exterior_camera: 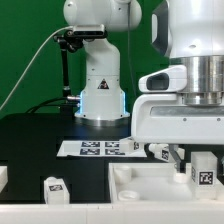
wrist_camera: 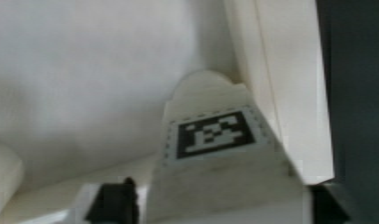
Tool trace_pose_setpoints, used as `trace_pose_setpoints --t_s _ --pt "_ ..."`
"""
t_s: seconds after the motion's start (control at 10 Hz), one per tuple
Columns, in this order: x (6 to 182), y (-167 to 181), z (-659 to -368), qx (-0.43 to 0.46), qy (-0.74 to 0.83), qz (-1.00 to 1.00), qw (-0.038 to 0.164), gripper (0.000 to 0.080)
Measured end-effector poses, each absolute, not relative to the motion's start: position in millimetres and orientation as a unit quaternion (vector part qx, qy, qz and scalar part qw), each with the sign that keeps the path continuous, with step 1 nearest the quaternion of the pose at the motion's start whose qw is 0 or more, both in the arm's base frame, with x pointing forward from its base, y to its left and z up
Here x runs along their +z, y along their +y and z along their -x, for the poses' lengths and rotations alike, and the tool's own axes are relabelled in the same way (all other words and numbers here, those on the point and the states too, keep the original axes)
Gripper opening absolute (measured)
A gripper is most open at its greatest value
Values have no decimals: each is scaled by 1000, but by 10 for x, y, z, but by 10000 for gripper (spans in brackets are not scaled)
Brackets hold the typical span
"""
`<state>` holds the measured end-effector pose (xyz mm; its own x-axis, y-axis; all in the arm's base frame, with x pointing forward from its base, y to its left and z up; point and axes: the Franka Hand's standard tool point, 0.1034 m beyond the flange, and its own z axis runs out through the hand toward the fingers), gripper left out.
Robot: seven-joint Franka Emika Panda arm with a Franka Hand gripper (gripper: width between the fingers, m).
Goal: Assemble one leg
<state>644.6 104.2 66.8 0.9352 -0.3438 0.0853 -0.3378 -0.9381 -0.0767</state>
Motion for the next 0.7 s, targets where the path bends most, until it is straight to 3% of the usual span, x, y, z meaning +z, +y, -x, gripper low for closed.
trace_pose_setpoints --t_s 0.1,0.7 --pt "668 1042 -6446 -48 203 978 32 284" --pt "665 1043 -6428 -31 484 873 40 284"
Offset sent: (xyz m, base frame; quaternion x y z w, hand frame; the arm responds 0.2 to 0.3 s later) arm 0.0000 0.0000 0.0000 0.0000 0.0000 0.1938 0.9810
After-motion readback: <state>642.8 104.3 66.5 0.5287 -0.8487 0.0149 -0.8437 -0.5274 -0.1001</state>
